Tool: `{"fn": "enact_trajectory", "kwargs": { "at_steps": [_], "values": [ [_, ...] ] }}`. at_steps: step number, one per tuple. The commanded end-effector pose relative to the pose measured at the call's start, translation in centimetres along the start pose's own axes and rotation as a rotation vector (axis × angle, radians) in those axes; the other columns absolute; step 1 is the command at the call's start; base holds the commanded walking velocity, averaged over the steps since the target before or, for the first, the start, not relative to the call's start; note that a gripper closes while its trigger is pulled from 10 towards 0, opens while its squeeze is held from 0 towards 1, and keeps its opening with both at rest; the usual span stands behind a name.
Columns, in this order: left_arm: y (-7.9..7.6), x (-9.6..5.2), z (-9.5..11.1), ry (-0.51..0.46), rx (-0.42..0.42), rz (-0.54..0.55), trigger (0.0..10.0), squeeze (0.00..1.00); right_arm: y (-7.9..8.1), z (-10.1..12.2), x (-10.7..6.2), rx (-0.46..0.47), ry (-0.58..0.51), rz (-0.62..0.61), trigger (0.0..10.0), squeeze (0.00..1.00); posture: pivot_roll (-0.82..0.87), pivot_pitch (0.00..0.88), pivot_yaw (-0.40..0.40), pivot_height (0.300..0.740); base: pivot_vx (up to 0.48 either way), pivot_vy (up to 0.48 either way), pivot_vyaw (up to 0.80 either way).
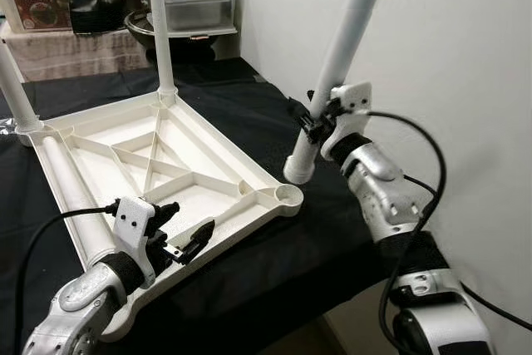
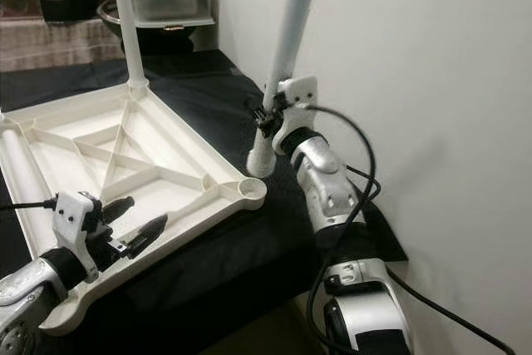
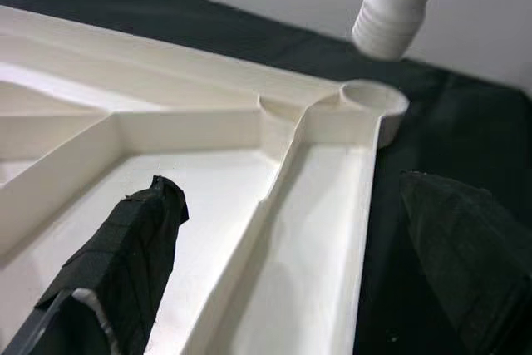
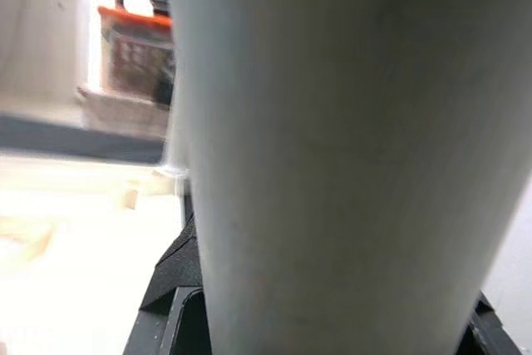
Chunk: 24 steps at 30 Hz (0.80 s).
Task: Building children table
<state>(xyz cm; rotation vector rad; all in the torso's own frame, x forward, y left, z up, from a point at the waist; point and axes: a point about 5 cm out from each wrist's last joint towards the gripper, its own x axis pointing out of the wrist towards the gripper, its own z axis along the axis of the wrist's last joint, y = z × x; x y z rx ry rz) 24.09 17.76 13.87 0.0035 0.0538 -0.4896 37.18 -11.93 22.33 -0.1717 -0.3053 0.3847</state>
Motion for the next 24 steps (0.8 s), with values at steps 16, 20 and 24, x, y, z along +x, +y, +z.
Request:
{"fn": "enact_trajectory", "kwargs": {
  "at_steps": [16,20,24],
  "values": [
    [-0.1,1.0,0.0,-0.028,0.032,0.070,10.0,0.00,4.5,-4.8,-1.4,-0.209,-0.011,0.094,0.0,0.00,0.08,0.000,-0.108,0.740,0.000,0.000,0.00],
    [-0.1,1.0,0.0,-0.034,0.037,0.088,10.0,0.00,5.2,-5.8,-1.6,-0.134,0.020,0.075,0.0,0.00,0.08,0.000,-0.106,0.740,0.000,0.000,0.00],
    [-0.2,1.0,-0.1,-0.033,0.033,0.089,10.0,0.00,5.5,-6.5,-1.7,-0.053,0.059,0.081,0.0,0.00,0.08,0.000,-0.105,0.740,0.000,0.000,0.00]
  ]
}}
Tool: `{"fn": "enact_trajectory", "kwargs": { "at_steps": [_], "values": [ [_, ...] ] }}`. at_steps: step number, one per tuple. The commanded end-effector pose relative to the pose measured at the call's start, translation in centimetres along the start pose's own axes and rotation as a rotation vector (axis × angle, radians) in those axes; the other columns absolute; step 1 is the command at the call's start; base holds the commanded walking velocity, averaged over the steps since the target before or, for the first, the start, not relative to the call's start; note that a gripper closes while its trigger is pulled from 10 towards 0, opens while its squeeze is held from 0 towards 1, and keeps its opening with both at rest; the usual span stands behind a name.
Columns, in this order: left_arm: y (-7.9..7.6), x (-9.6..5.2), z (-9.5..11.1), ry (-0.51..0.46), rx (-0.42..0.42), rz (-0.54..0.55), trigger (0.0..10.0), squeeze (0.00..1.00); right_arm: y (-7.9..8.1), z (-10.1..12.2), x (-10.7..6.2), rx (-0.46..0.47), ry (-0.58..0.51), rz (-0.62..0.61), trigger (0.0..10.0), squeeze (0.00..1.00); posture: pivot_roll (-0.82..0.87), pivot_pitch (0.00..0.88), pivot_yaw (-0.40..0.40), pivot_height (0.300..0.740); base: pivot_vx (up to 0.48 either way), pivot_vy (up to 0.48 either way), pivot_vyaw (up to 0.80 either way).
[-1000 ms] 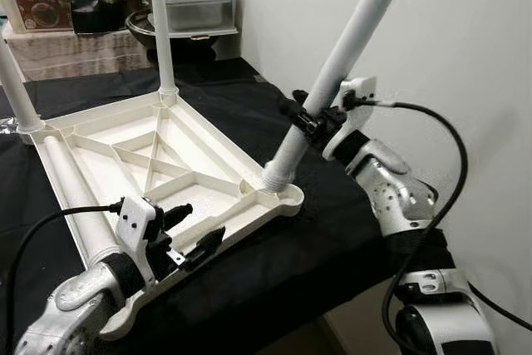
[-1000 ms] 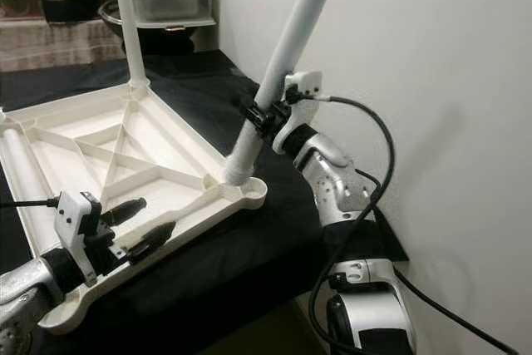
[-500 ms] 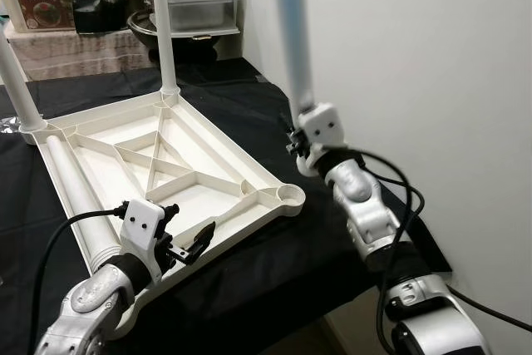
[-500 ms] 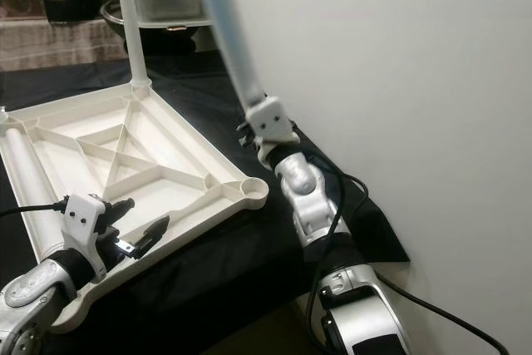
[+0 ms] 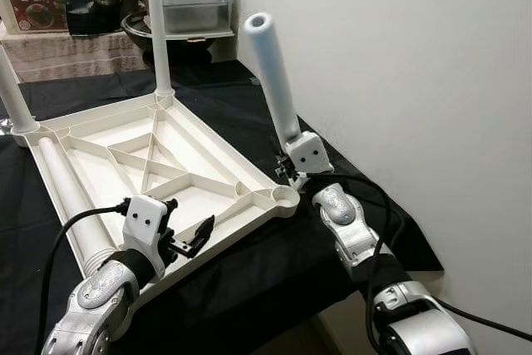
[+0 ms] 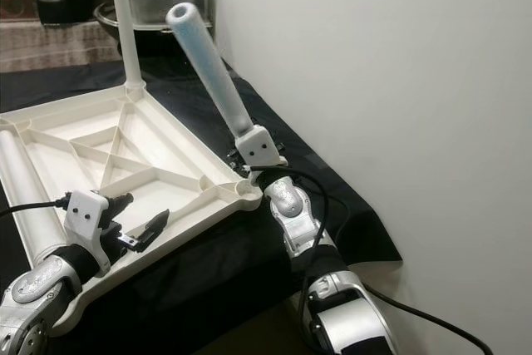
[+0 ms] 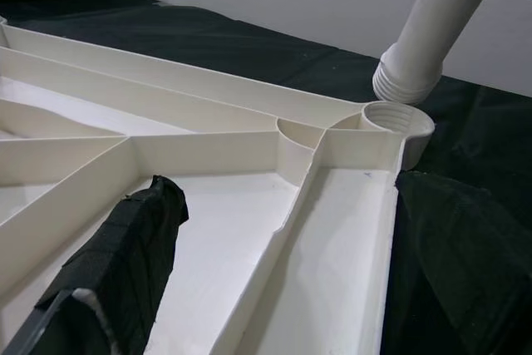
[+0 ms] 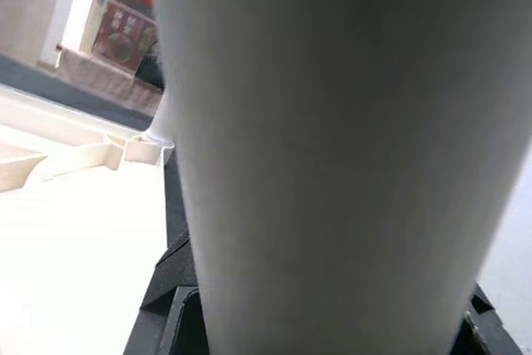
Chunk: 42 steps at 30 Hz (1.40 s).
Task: Building children table
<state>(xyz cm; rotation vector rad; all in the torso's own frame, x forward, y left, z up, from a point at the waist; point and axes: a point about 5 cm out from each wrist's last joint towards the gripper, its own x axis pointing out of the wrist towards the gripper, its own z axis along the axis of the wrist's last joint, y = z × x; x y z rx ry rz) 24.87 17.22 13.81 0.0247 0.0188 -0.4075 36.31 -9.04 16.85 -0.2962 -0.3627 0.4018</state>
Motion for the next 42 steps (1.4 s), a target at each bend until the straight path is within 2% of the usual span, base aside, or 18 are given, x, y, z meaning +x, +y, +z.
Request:
{"fn": "enact_trajectory", "kwargs": {
  "at_steps": [1,2,3,5,6,8,10,14,21,23,25,27,32,34,36,37,38,42],
  "values": [
    [0.0,0.1,-0.1,-0.007,0.003,0.011,10.0,0.00,1.9,-2.1,-0.7,0.170,0.117,0.059,0.0,0.00,0.08,0.000,-0.104,0.740,0.000,0.000,0.00],
    [0.0,0.1,-0.1,-0.007,0.003,0.011,10.0,0.00,1.9,-2.1,-0.7,0.170,0.117,0.059,0.0,0.00,0.08,0.000,-0.104,0.740,0.000,0.000,0.00],
    [0.1,0.2,0.0,-0.012,-0.003,0.018,10.0,0.00,2.2,-2.2,-0.8,0.244,0.124,0.085,0.0,0.00,0.07,0.000,-0.101,0.740,0.000,0.000,0.00],
    [0.1,0.2,0.0,-0.012,-0.003,0.018,10.0,0.00,2.2,-2.2,-0.8,0.244,0.124,0.085,0.0,0.00,0.07,0.000,-0.101,0.740,0.000,0.000,0.00],
    [0.2,0.3,0.0,-0.015,-0.006,0.024,10.0,0.00,2.6,-2.2,-0.9,0.309,0.123,0.129,0.0,0.00,0.07,0.000,-0.101,0.740,0.000,0.000,0.00],
    [0.2,0.3,0.0,-0.015,-0.006,0.024,10.0,0.00,2.6,-2.2,-0.9,0.309,0.123,0.129,0.0,0.00,0.07,0.000,-0.101,0.740,0.000,0.000,0.00],
    [0.5,0.3,0.0,-0.017,-0.010,0.034,10.0,0.00,3.5,-1.8,-1.4,0.384,0.100,0.269,0.0,0.00,0.07,0.000,-0.101,0.740,0.000,0.000,0.00],
    [0.9,0.5,0.0,-0.019,-0.003,0.054,10.0,0.00,3.8,-1.8,-1.7,0.358,0.083,0.348,0.0,0.00,0.06,0.000,-0.099,0.740,0.000,0.000,0.00],
    [1.3,0.5,0.0,-0.017,0.008,0.075,10.0,0.00,2.9,-2.0,-1.6,0.306,0.090,0.333,0.0,0.00,0.06,0.000,-0.102,0.740,0.000,0.000,0.00],
    [1.8,0.2,-0.2,0.000,0.018,0.096,10.0,0.00,0.7,-1.2,-0.8,0.265,0.066,0.295,0.0,0.00,0.06,0.000,-0.102,0.740,0.000,0.000,0.00],
    [2.0,-0.2,-0.6,0.018,0.017,0.096,10.0,0.00,-1.6,0.4,0.0,0.289,0.010,0.310,0.0,0.00,0.06,0.000,-0.103,0.740,0.000,0.000,0.00],
    [2.0,-0.2,-0.6,0.018,0.017,0.096,10.0,0.00,-1.6,0.4,0.0,0.289,0.010,0.310,0.0,0.00,0.06,0.000,-0.103,0.740,0.000,0.000,0.00],
    [1.8,-0.3,-0.8,0.025,0.016,0.092,10.0,0.00,-3.4,2.2,0.2,0.317,-0.045,0.384,0.0,0.00,0.06,0.000,-0.104,0.740,0.000,0.000,0.00],
    [1.8,-0.3,-0.8,0.025,0.016,0.092,10.0,0.00,-3.4,2.2,0.2,0.317,-0.045,0.384,0.0,0.00,0.06,0.000,-0.104,0.740,0.000,0.000,0.00],
    [1.6,-0.2,-0.8,0.023,0.015,0.091,10.0,0.00,-5.0,3.3,0.7,0.308,-0.075,0.385,0.0,0.00,0.06,0.000,-0.105,0.740,0.000,0.000,0.00],
    [1.6,-0.2,-0.8,0.023,0.015,0.091,10.0,0.00,-5.0,3.3,0.7,0.308,-0.075,0.385,0.0,0.00,0.06,0.000,-0.105,0.740,0.000,0.000,0.00],
    [1.7,-0.2,-0.8,0.021,0.015,0.093,10.0,0.00,-5.8,4.2,1.1,0.299,-0.103,0.381,0.0,0.00,0.06,0.000,-0.105,0.740,0.000,0.000,0.00],
    [1.8,-0.2,-0.7,0.020,0.013,0.094,10.0,0.00,-6.1,4.9,1.3,0.297,-0.131,0.401,0.0,0.00,0.06,0.000,-0.105,0.740,0.000,0.000,0.00]
  ]
}}
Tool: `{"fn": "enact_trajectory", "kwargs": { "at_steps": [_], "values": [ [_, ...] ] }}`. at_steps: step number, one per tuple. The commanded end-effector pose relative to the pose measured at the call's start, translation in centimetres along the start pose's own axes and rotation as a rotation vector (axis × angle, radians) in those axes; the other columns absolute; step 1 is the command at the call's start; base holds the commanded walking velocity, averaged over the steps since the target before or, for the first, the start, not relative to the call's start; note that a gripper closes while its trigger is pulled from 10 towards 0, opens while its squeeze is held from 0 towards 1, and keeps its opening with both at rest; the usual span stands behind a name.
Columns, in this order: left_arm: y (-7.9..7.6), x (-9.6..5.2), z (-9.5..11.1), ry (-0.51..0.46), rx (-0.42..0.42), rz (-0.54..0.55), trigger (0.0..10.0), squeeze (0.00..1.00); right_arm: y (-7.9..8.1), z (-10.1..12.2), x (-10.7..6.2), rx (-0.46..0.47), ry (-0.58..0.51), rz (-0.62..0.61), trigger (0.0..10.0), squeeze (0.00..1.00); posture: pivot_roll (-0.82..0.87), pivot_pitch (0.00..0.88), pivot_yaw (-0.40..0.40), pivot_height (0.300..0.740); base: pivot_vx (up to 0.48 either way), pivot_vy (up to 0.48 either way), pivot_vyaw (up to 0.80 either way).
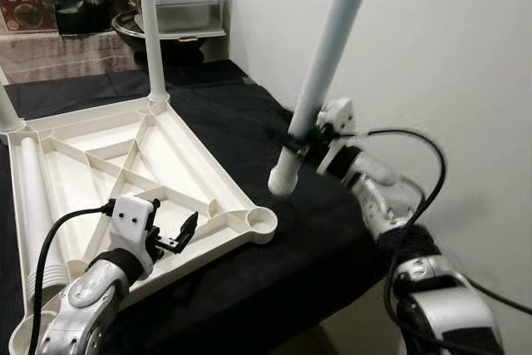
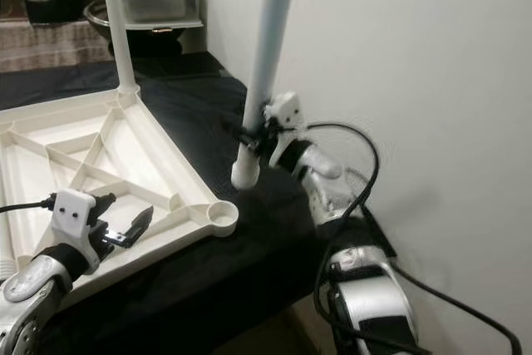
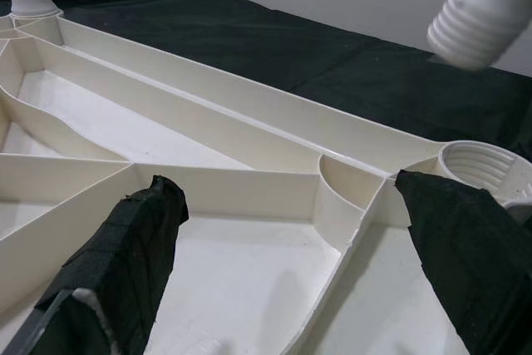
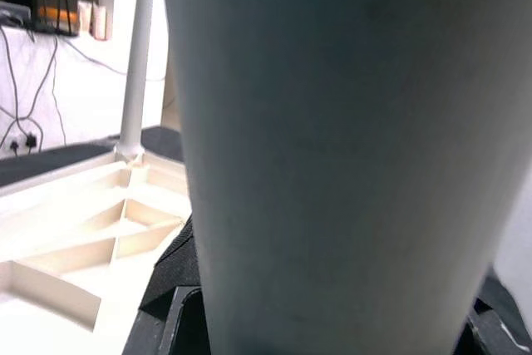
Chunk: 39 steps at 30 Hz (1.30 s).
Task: Building children table
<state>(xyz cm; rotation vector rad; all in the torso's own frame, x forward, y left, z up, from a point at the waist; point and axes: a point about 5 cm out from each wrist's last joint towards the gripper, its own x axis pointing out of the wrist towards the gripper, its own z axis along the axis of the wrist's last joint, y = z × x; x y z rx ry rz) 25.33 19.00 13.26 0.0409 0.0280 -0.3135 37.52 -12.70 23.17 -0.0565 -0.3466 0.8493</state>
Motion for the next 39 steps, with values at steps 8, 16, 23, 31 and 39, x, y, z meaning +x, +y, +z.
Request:
{"fn": "enact_trajectory", "kwargs": {
  "at_steps": [8,16,23,31,39],
  "values": [
    [0.1,-0.1,-0.1,0.007,-0.009,-0.009,10.0,0.00,0.8,0.7,-0.5,0.058,0.001,0.195,0.0,0.00,0.06,0.000,-0.108,0.740,0.000,0.000,0.00],
    [0.0,-0.2,-0.1,0.006,-0.018,-0.015,10.0,0.00,2.1,-0.9,-1.4,0.106,0.075,0.332,0.0,0.00,0.07,0.000,-0.115,0.740,0.000,0.000,0.00],
    [-0.1,-0.1,-0.1,0.003,-0.023,-0.018,10.0,0.00,2.4,-2.4,-1.9,0.142,0.139,0.379,0.0,0.00,0.07,0.000,-0.119,0.740,0.000,0.000,0.00],
    [-0.2,-0.1,-0.1,0.003,-0.024,-0.018,10.0,0.00,3.3,-3.0,-1.7,0.130,0.176,0.424,0.0,0.00,0.08,0.000,-0.125,0.740,0.000,0.000,0.00],
    [-0.4,0.0,-0.1,-0.001,-0.025,-0.022,10.0,0.00,4.5,-3.9,-0.7,0.098,0.233,0.495,0.0,0.00,0.08,0.000,-0.137,0.740,0.000,0.000,0.00]
  ]
}}
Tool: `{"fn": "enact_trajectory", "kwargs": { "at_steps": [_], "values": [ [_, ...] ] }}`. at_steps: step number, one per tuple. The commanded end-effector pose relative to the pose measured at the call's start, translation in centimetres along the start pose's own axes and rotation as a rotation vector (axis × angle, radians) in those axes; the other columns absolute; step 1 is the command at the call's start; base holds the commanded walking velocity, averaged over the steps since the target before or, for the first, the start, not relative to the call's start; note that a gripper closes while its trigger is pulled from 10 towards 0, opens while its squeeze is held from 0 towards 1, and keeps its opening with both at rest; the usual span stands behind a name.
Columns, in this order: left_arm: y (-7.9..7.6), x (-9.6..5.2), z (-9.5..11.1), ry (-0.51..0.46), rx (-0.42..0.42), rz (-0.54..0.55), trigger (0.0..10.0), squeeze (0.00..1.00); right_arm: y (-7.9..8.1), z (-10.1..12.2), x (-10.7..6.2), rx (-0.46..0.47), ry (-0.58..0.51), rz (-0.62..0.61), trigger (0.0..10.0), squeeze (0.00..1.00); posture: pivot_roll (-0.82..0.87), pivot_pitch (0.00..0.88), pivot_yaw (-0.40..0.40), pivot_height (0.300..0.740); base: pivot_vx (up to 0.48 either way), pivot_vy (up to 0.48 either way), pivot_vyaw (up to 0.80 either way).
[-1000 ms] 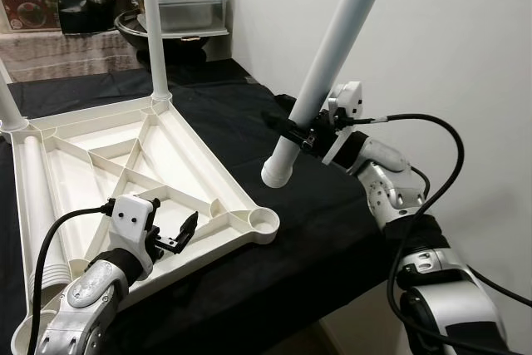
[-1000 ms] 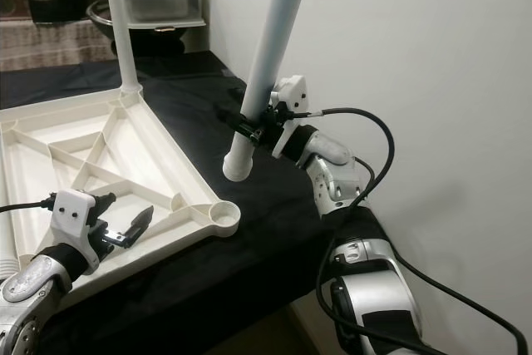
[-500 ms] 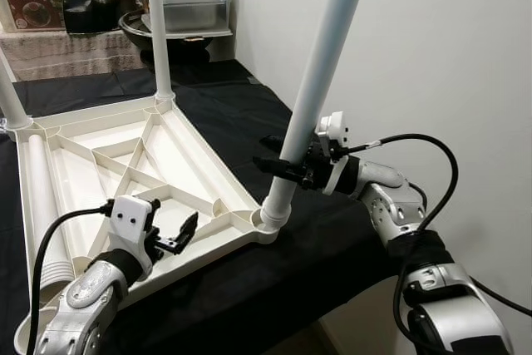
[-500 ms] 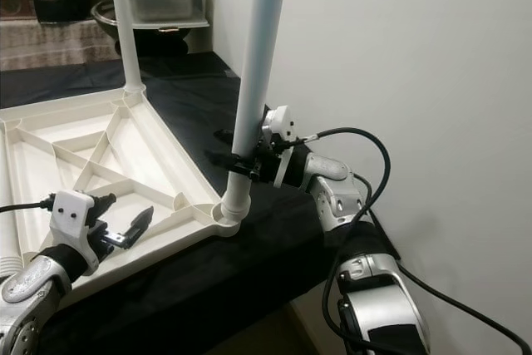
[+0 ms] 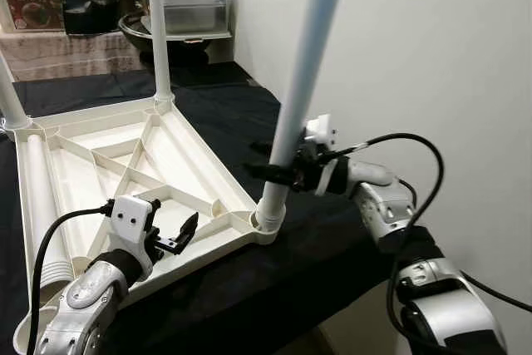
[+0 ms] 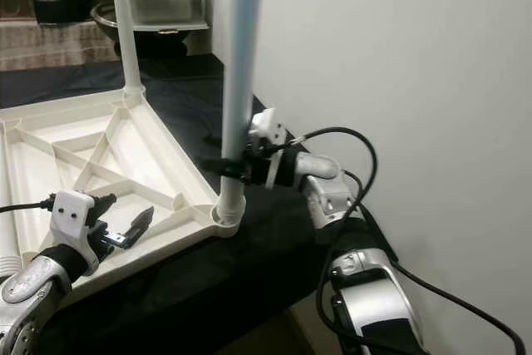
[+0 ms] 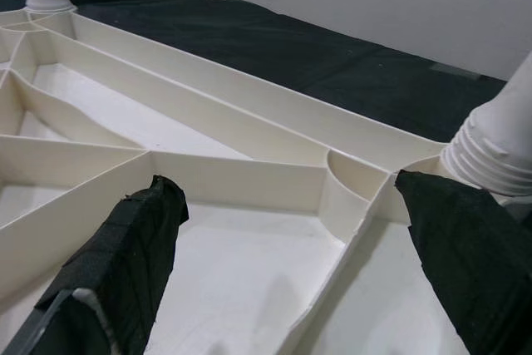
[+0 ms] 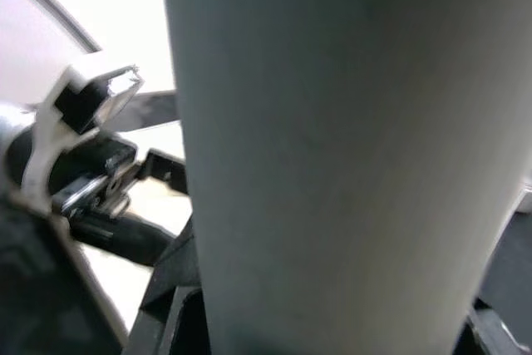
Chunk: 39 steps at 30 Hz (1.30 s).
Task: Building children table
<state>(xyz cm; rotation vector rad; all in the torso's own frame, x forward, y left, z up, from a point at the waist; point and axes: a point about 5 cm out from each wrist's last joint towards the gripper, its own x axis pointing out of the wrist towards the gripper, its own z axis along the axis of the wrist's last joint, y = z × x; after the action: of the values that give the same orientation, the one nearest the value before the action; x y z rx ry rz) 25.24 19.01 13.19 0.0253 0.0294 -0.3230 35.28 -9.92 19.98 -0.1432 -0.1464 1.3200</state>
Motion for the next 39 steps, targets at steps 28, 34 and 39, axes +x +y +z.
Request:
{"fn": "enact_trajectory", "kwargs": {
  "at_steps": [28,34,39],
  "values": [
    [-0.9,0.0,-0.4,0.008,-0.041,-0.013,10.0,0.00,1.0,-3.3,0.2,0.140,0.075,-0.005,0.0,0.00,0.05,0.000,-0.131,0.740,0.000,0.000,0.00],
    [-0.8,0.2,-0.2,0.007,-0.039,-0.030,10.0,0.00,1.8,-3.5,0.5,0.166,0.060,0.095,0.0,0.00,0.07,0.000,-0.125,0.740,0.000,0.000,0.00],
    [-1.2,0.4,0.1,-0.002,-0.041,-0.043,10.0,0.00,2.0,-3.4,0.6,0.154,0.066,0.154,0.0,0.00,0.08,0.000,-0.133,0.740,0.000,0.000,0.00]
  ]
}}
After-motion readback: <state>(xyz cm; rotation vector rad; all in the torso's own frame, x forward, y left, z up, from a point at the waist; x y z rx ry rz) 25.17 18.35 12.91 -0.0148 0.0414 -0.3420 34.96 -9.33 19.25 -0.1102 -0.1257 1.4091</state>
